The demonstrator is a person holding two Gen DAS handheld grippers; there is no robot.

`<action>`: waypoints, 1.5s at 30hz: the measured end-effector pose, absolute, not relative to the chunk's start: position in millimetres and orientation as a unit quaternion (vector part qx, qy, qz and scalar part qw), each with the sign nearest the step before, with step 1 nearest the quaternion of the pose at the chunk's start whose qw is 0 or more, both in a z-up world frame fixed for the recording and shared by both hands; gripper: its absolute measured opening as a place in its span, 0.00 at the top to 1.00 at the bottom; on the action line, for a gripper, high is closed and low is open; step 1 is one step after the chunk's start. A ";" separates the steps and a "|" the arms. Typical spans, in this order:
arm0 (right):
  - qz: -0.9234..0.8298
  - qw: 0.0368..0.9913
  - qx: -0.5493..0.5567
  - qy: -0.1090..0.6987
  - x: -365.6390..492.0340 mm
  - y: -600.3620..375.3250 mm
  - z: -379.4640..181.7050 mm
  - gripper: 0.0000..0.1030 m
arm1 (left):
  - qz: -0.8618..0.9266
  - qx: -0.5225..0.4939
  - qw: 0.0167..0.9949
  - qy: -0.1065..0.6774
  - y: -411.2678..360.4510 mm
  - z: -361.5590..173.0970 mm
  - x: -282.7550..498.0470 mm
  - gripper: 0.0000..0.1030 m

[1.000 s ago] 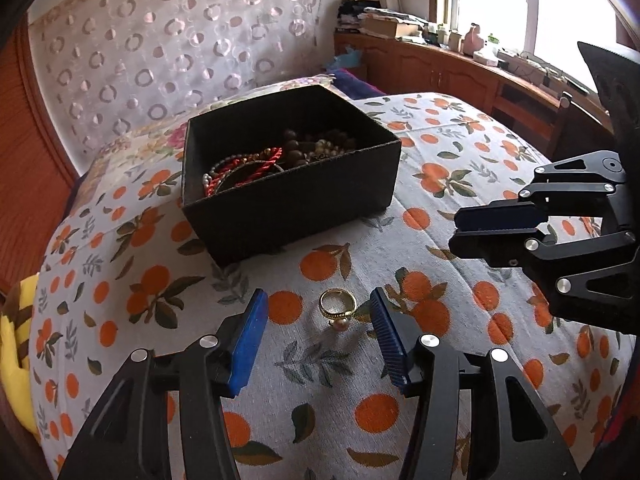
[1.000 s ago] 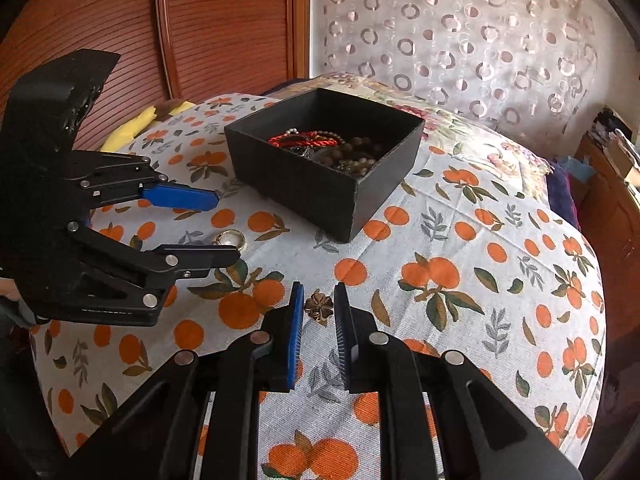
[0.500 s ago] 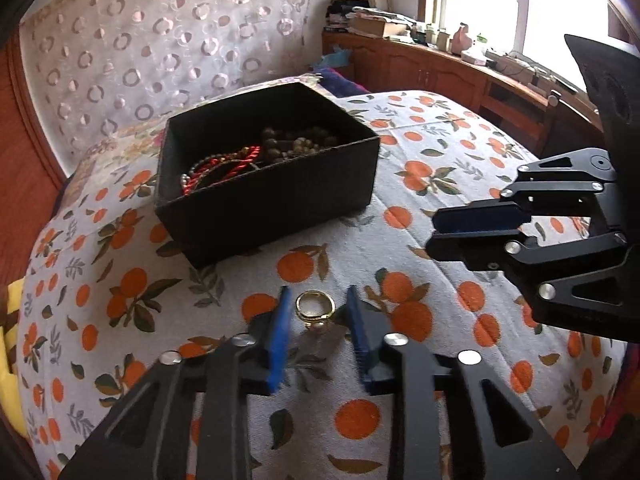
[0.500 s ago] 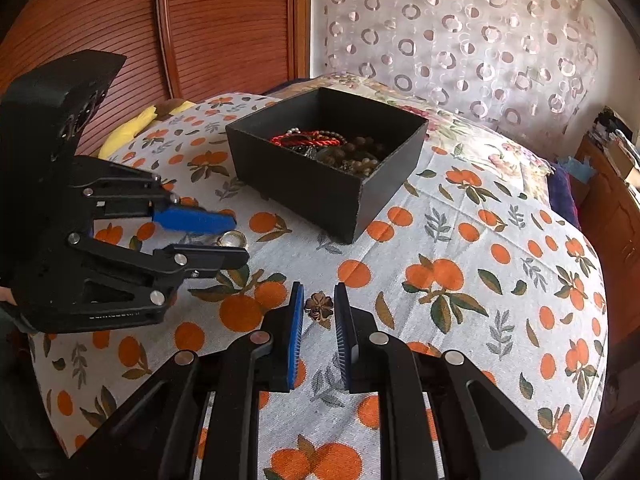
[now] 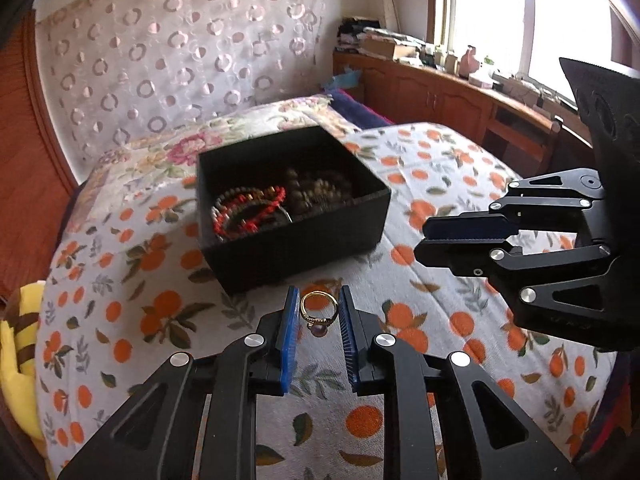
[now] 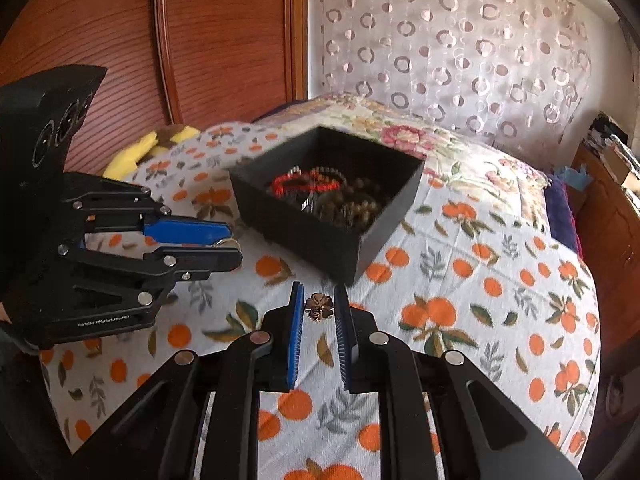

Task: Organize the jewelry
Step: 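Lower the gold ring and flower charm into the box and open both grippers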

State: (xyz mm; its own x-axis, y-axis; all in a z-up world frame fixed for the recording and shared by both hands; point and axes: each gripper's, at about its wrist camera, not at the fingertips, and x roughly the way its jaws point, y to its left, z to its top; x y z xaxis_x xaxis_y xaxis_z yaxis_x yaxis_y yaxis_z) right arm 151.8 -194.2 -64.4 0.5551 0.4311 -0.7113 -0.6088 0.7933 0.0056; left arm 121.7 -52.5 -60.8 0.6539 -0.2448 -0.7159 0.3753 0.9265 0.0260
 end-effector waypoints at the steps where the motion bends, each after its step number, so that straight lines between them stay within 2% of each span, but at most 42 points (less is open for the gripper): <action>1: 0.296 0.877 -0.118 0.360 153.6 -193.8 -60.7 0.83 | -0.170 0.085 0.907 0.376 -50.8 -56.9 121.5 0.82; 23: 0.270 0.887 -0.079 0.365 256.3 -161.8 -39.2 0.83 | -0.133 0.071 0.927 0.343 -21.0 -18.1 161.9 0.82; 24: 0.271 0.886 -0.075 0.369 259.5 -160.4 -39.1 0.81 | -0.131 0.071 0.927 0.345 -20.2 -19.4 164.6 0.82; 26: 0.266 0.887 -0.067 0.371 263.0 -161.5 -38.0 0.67 | -0.128 0.068 0.925 0.350 -17.9 -21.5 170.7 0.82; 27: 0.261 0.890 -0.061 0.368 263.7 -163.3 -36.6 0.56 | -0.128 0.065 0.925 0.352 -16.7 -21.7 173.4 0.82; 28: 0.261 0.891 -0.058 0.366 263.9 -166.7 -35.6 0.54 | -0.128 0.063 0.925 0.352 -16.0 -21.8 175.8 0.82; 45: 0.249 0.898 -0.048 0.360 239.7 -204.7 -40.1 0.54 | -0.121 0.063 0.924 0.356 -33.5 -31.3 218.6 0.82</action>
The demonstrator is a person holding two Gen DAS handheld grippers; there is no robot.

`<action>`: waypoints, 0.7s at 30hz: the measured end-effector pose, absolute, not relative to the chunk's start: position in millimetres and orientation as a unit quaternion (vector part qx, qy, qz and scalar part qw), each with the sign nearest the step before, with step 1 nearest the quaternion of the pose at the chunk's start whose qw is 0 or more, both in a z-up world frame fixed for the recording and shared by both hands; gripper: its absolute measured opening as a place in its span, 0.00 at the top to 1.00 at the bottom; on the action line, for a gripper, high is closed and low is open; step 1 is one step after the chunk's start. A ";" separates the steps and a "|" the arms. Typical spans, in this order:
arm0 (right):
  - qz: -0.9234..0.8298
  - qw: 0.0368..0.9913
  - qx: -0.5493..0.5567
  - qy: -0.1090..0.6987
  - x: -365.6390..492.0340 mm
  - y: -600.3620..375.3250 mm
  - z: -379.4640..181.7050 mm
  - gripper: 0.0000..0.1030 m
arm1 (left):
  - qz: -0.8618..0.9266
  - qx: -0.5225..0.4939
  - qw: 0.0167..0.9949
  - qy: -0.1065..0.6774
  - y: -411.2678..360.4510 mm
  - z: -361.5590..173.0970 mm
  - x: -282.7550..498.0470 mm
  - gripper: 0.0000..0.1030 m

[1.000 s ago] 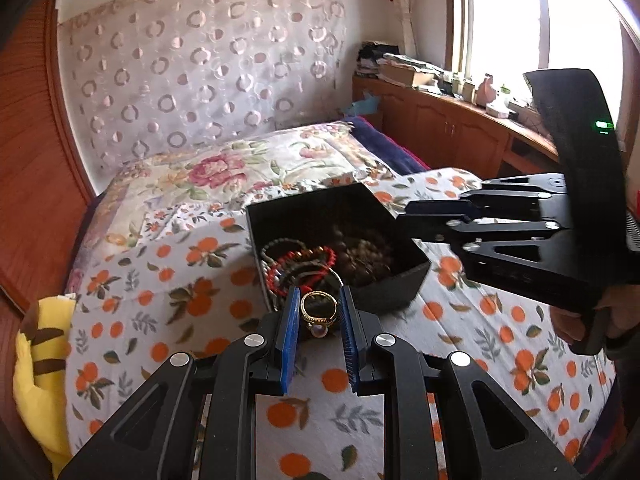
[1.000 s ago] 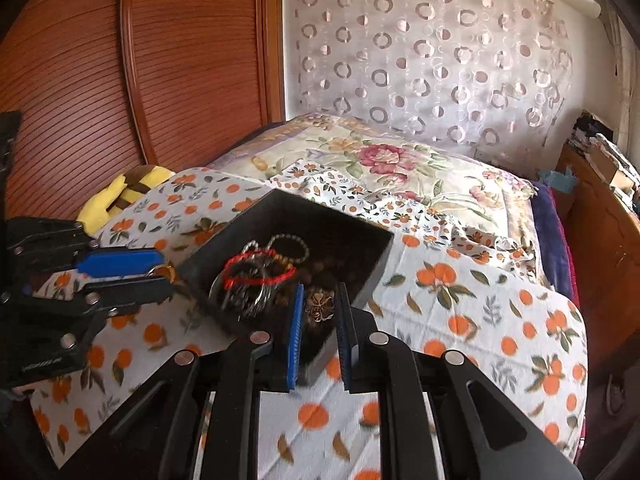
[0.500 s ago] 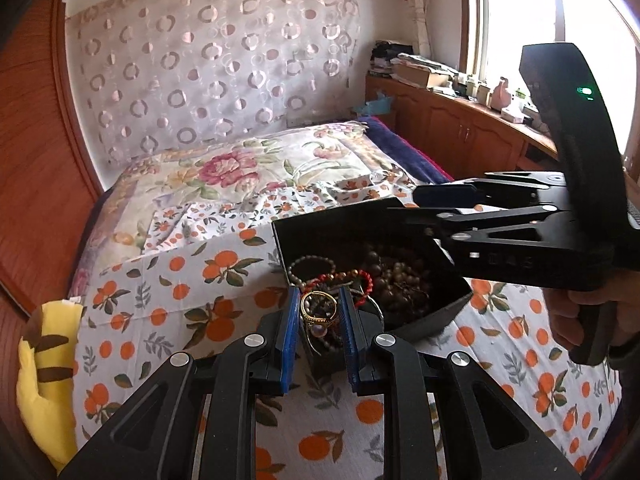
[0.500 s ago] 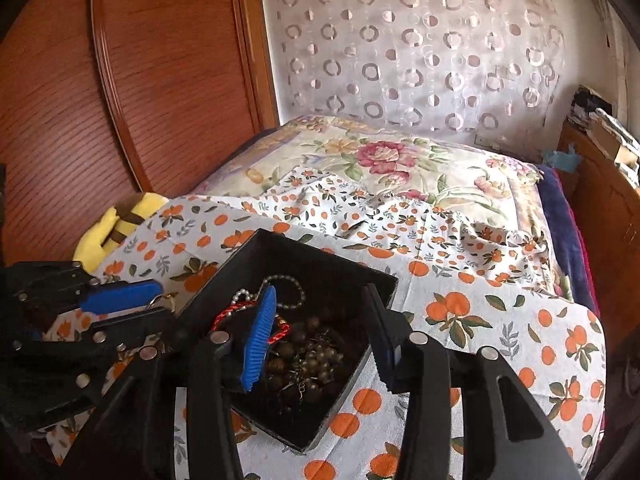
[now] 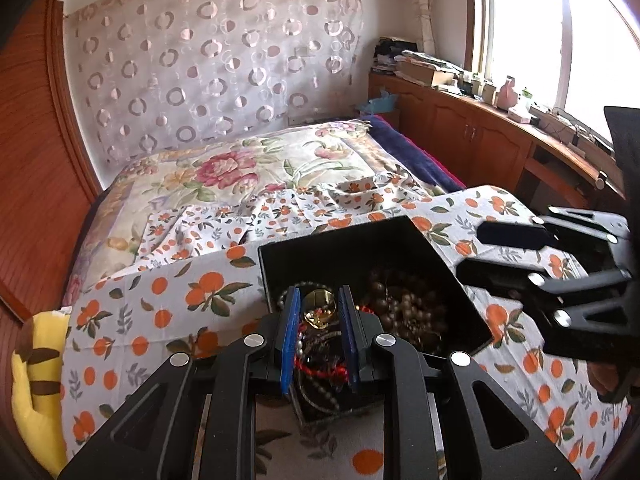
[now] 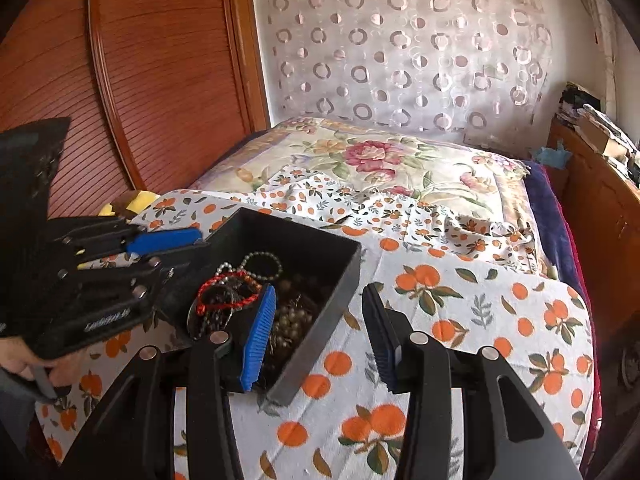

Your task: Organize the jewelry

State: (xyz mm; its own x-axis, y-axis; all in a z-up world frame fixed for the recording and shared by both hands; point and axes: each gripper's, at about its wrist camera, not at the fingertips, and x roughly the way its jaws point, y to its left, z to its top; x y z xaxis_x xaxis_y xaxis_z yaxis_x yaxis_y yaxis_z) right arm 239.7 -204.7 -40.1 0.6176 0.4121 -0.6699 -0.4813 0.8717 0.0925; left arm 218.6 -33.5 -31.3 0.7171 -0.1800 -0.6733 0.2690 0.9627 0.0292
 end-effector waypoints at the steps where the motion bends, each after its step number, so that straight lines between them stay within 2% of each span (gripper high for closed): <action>1: 0.248 0.898 -0.048 0.359 238.0 -206.2 -40.3 0.54 | -0.120 0.061 0.926 0.353 -34.1 -30.6 219.8 0.82; 2: 0.248 0.899 -0.048 0.358 236.3 -207.7 -39.9 0.54 | -0.118 0.060 0.927 0.352 -33.7 -30.6 220.0 0.82; 4: 0.248 0.900 -0.047 0.355 232.9 -208.9 -39.4 0.54 | -0.114 0.057 0.928 0.350 -33.6 -28.8 219.2 0.75; 5: 0.248 0.900 -0.046 0.355 231.8 -209.8 -39.6 0.54 | -0.113 0.056 0.929 0.348 -33.6 -27.8 218.3 0.66; 7: 0.248 0.902 -0.043 0.351 227.2 -211.2 -39.4 0.53 | -0.111 0.056 0.932 0.341 -32.1 -25.9 214.0 0.64; 9: 0.248 0.903 -0.041 0.347 222.6 -212.1 -38.7 0.46 | -0.108 0.058 0.934 0.337 -30.7 -23.6 206.5 0.62; 12: 0.245 0.907 -0.039 0.340 213.0 -213.6 -39.1 0.43 | -0.103 0.058 0.937 0.330 -28.0 -21.9 194.2 0.44; 13: 0.243 0.908 -0.037 0.338 210.5 -213.9 -39.2 0.39 | -0.101 0.057 0.937 0.329 -27.0 -21.6 190.4 0.39; 15: 0.236 0.912 -0.035 0.334 206.5 -215.3 -38.5 0.32 | -0.092 0.056 0.940 0.323 -24.5 -21.1 180.7 0.21; 18: 0.220 0.920 -0.028 0.322 197.4 -219.0 -36.6 0.20 | -0.076 0.052 0.948 0.304 -19.8 -17.9 162.2 0.10; 21: 0.181 0.934 -0.022 0.308 190.6 -226.4 -35.3 0.07 | -0.076 0.041 0.951 0.295 -15.0 -12.7 147.2 0.08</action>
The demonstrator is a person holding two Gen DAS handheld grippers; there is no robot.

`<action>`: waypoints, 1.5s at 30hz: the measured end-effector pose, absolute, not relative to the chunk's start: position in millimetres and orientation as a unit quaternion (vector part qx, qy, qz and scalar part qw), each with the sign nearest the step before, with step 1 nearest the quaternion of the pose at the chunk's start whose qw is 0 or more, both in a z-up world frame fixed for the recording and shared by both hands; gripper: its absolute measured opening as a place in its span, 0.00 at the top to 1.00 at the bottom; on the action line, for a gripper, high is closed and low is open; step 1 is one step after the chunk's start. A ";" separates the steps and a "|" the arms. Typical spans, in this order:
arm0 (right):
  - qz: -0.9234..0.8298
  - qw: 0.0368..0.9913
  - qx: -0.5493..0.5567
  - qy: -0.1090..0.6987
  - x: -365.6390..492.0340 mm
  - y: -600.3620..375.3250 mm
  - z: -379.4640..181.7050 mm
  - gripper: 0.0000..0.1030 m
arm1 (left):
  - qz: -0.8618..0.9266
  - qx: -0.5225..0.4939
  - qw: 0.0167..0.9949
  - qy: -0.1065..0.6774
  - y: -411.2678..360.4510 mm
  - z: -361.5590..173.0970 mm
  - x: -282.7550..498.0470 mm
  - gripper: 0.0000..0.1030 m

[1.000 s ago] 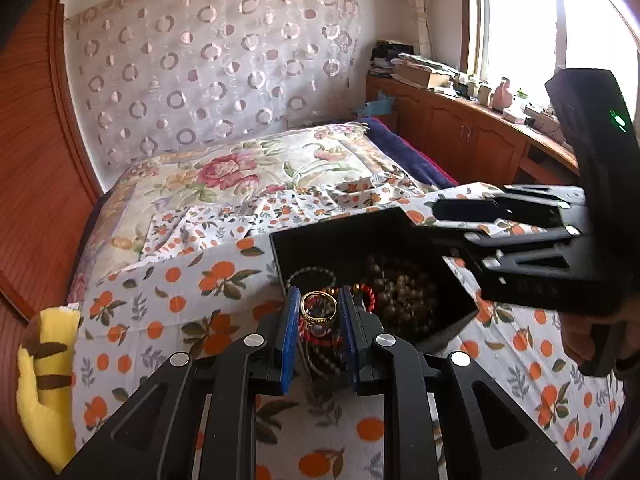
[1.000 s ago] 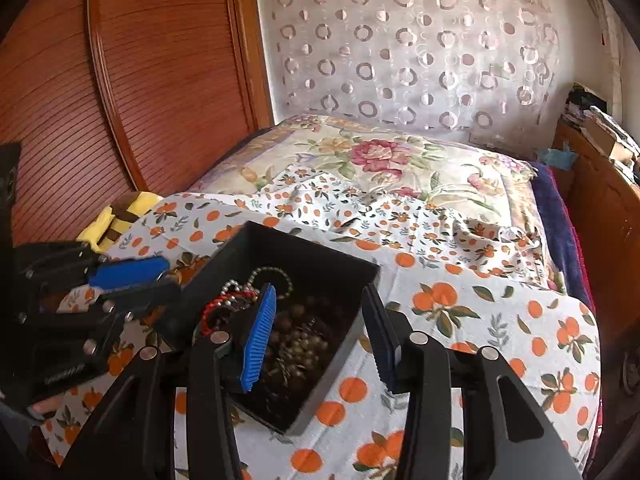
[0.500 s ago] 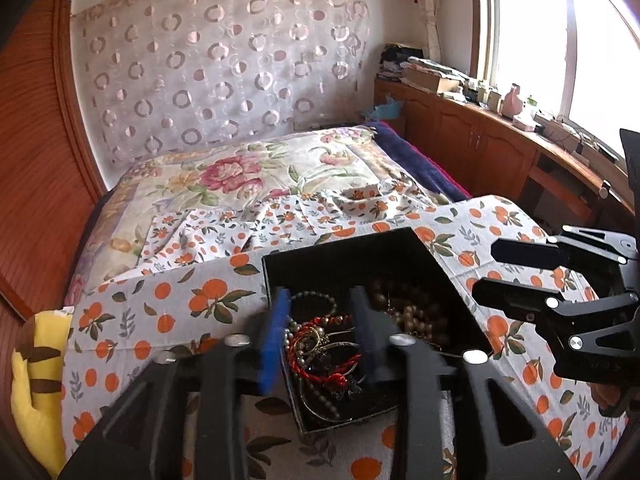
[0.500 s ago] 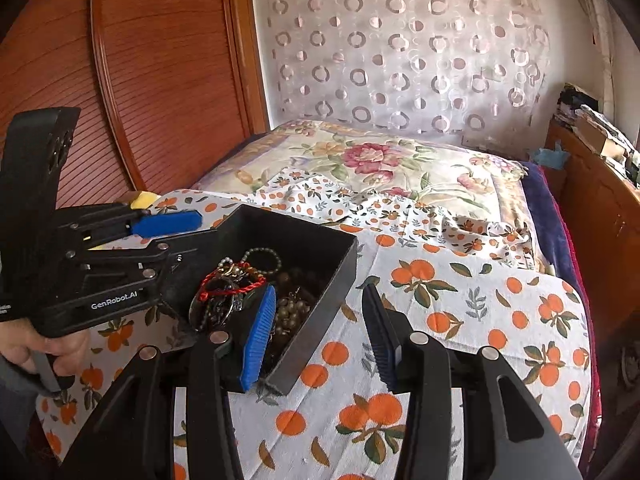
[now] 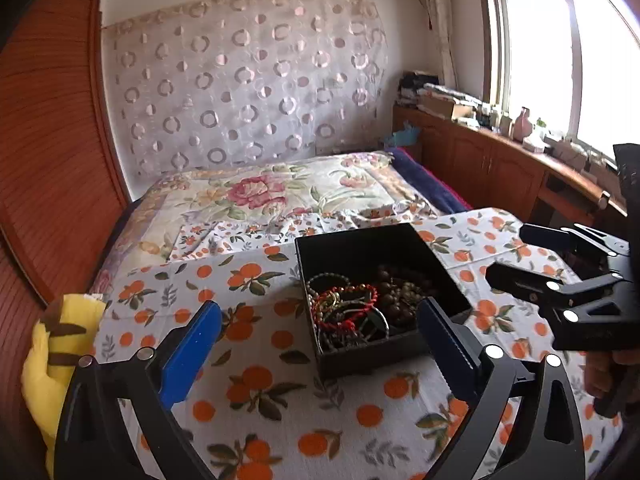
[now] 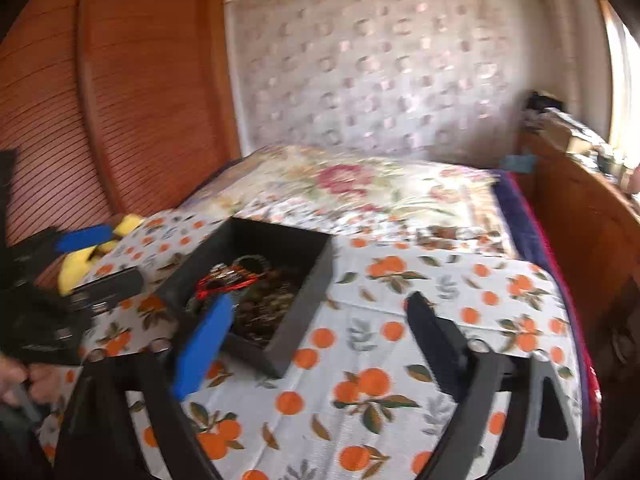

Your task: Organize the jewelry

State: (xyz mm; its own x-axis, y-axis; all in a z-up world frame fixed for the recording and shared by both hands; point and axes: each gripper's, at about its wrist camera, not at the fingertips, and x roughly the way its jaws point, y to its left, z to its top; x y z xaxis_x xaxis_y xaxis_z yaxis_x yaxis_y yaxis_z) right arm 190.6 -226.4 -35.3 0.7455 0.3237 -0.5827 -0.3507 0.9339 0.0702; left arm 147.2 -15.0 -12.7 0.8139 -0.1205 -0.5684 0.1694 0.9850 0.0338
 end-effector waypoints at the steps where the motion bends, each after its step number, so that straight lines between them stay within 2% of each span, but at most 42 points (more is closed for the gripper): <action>1: 0.171 0.936 -0.020 0.306 188.6 -228.9 -35.0 0.05 | -0.079 0.036 0.952 0.294 -13.7 -10.1 142.5 0.08; 12: 0.147 0.951 0.016 0.271 143.8 -245.6 -10.8 0.02 | -0.047 0.037 0.963 0.261 -11.4 22.1 99.3 0.08; 17: 0.148 0.957 0.031 0.246 108.7 -248.6 0.7 0.02 | -0.027 0.059 0.964 0.256 -17.9 18.9 77.7 0.08; 25: 0.141 0.963 0.035 0.227 66.8 -251.6 3.6 0.02 | -0.028 0.030 0.963 0.266 -14.5 5.4 48.1 0.08; 45: 0.142 0.962 0.022 0.233 57.9 -239.0 -6.4 0.02 | -0.022 0.014 0.964 0.265 -6.0 0.0 40.9 0.08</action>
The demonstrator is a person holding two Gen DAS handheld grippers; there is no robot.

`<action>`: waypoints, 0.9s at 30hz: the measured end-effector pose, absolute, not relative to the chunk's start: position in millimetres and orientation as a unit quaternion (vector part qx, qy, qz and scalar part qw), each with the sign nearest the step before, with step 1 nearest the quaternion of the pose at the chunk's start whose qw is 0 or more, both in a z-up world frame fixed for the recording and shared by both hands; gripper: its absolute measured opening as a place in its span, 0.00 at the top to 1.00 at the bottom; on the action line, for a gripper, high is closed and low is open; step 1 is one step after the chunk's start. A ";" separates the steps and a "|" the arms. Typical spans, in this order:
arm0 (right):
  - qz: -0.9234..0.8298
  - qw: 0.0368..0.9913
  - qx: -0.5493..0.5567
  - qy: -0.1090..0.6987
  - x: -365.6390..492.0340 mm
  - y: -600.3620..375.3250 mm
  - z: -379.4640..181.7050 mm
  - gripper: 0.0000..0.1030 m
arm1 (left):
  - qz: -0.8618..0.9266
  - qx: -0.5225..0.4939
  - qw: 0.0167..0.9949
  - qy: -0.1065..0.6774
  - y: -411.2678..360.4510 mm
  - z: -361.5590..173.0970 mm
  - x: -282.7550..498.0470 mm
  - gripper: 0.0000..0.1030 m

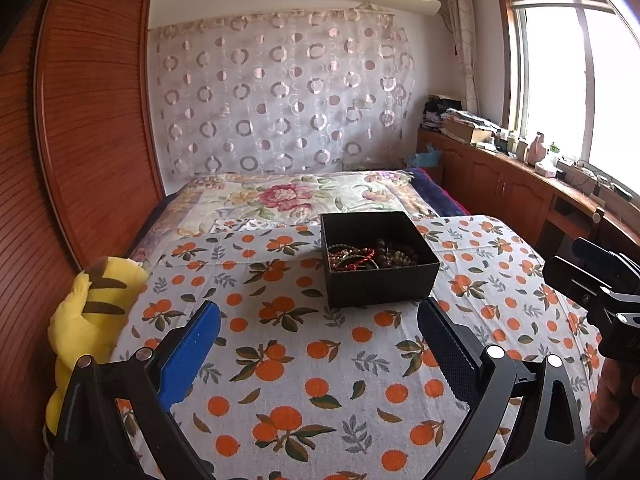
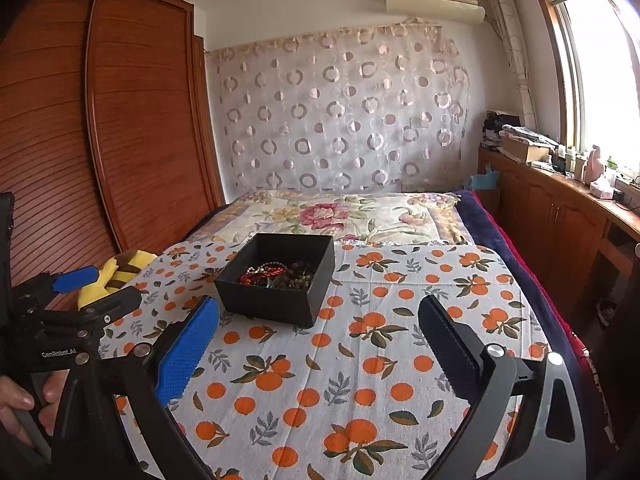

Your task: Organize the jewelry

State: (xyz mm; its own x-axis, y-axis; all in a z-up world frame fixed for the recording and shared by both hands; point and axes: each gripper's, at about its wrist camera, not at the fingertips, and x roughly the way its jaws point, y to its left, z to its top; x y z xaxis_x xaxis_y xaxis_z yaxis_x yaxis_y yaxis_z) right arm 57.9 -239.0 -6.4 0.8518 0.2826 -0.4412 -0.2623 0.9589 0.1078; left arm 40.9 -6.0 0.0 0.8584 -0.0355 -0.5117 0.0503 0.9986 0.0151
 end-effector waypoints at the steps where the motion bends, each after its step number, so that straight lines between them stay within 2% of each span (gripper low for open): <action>1: 0.141 0.962 0.021 0.232 58.3 -239.0 -6.3 0.02 | -0.022 0.014 0.964 0.265 -5.9 0.1 41.0 0.08; 27: 0.139 0.962 0.023 0.235 59.5 -245.1 -12.7 0.02 | -0.021 0.016 0.966 0.257 -7.0 3.8 37.4 0.08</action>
State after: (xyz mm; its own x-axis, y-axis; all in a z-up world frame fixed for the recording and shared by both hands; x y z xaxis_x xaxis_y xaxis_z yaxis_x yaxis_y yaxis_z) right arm 59.5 -245.1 -12.7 0.8503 0.2787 -0.4464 -0.2567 0.9602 0.1104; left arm 37.4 -7.0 3.8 0.8674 -0.0321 -0.4966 0.0482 0.9986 0.0196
